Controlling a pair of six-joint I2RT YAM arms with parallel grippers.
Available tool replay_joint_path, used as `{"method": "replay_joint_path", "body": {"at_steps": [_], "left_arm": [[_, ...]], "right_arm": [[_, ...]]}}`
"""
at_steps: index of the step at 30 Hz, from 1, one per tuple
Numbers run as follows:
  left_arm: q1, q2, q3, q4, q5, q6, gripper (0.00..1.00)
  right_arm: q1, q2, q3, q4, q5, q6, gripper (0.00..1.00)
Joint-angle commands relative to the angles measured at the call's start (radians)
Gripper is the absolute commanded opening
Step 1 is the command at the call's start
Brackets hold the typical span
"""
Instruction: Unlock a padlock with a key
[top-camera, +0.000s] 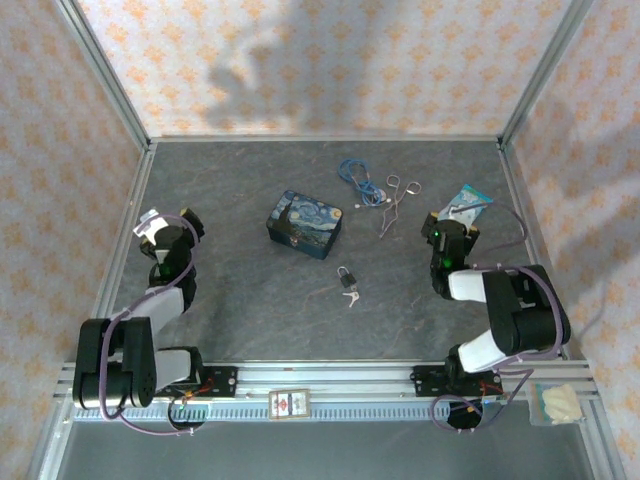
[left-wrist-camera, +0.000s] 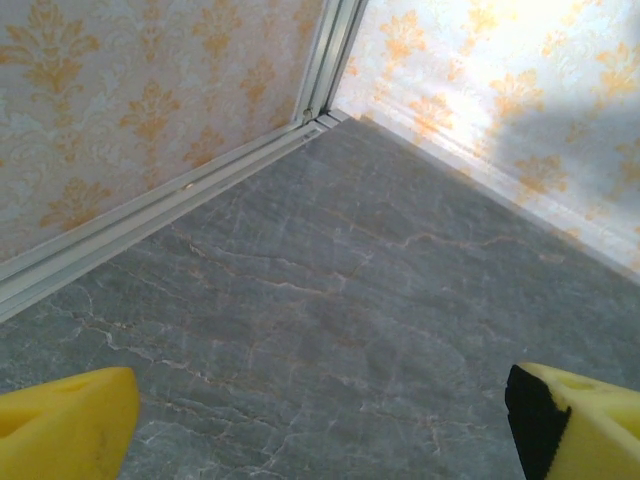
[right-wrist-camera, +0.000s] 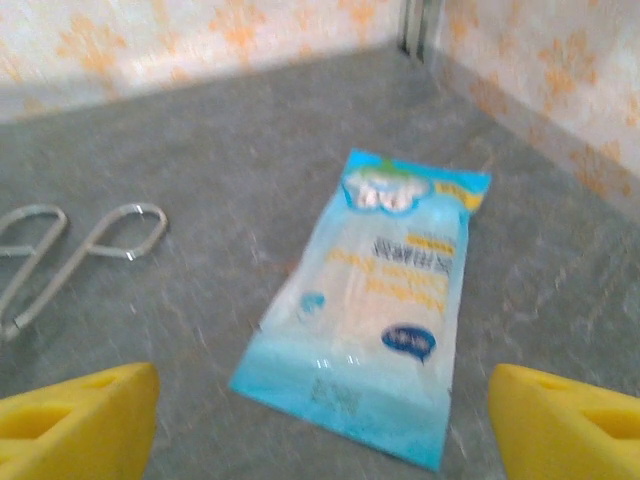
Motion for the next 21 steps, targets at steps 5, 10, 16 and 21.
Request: {"method": "replay_joint_path", "body": {"at_steps": [5, 10, 16, 21], "left_arm": [[-0.066, 0.089, -0.097, 0.372, -0.073, 0.166, 0.95], [-0.098, 0.209, -0.16, 0.631, -0.055, 0.242, 0.96], [-0.122, 0.306, -0.175, 0.785, 0.068, 0.318, 0.95], [-0.122, 0.296, -0.153, 0.705, 0.043, 0.308, 0.95]], "right_arm": [[-0.032, -0.003, -0.085, 0.256, -0.051, -0.024, 0.95], [-0.054, -0.01, -0.121, 0.312, -0.107, -0.017, 1.0], [-0.07, 0.012, -0.188, 0.448, -0.115, -0.008, 1.0], [-0.069, 0.018, -0.198, 0.472, -0.116, -0.011, 1.0]]}}
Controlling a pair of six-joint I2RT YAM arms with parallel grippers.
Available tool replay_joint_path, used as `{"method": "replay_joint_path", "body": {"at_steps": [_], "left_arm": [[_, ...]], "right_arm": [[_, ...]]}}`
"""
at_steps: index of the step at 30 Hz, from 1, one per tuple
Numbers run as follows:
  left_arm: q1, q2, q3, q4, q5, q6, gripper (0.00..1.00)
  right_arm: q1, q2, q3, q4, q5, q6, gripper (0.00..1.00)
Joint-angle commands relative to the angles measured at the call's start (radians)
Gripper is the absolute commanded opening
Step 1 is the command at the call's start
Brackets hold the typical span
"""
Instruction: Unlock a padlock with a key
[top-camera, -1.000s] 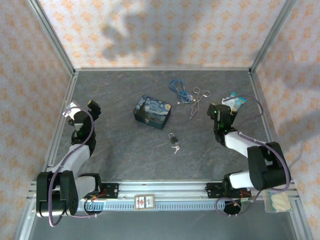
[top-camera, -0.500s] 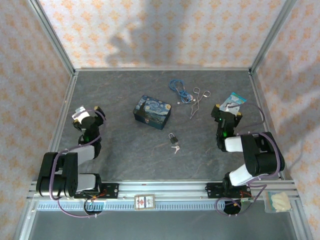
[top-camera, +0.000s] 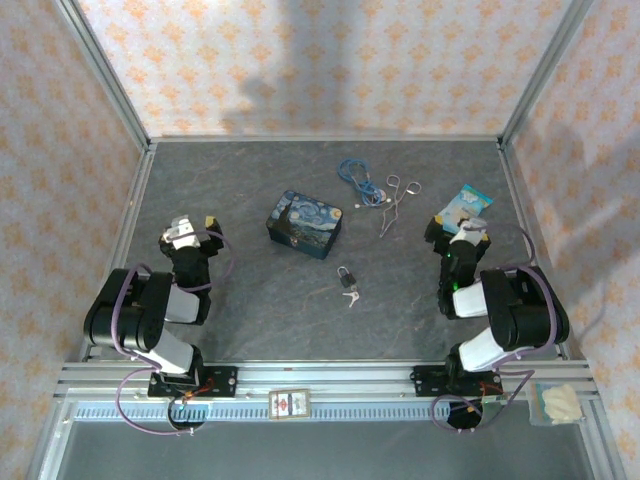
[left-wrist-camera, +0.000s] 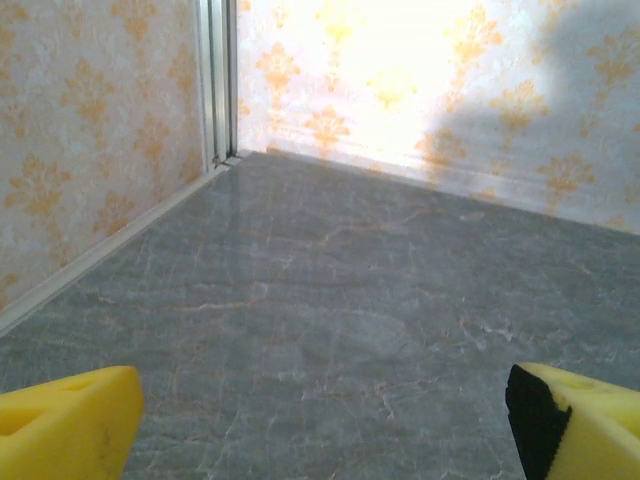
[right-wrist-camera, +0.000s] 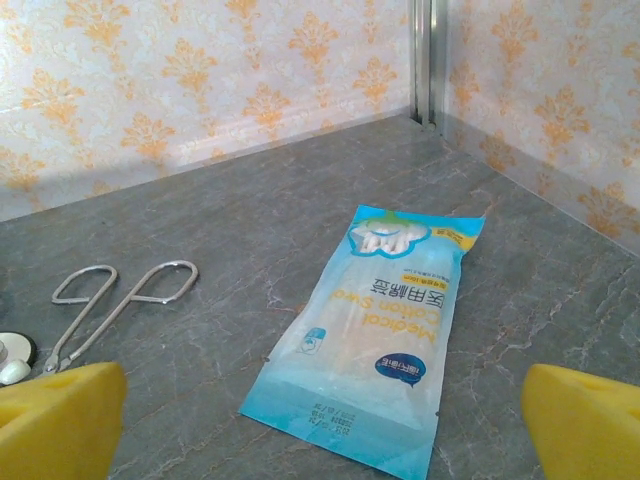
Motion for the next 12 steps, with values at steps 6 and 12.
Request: {"method": "replay_joint_path", "body": {"at_steps": [6, 12], "left_arm": [[-0.006, 0.004, 0.01, 0.045, -0.003, 0.022, 0.96], [-0.005, 0.002, 0.012, 0.042, -0.004, 0.019, 0.97]], "right_arm": [[-0.003, -0.005, 0.002, 0.049, -0.005, 0.001, 1.0], [-0.004, -0.01, -0.003, 0.05, -0.008, 0.002, 1.0]]}}
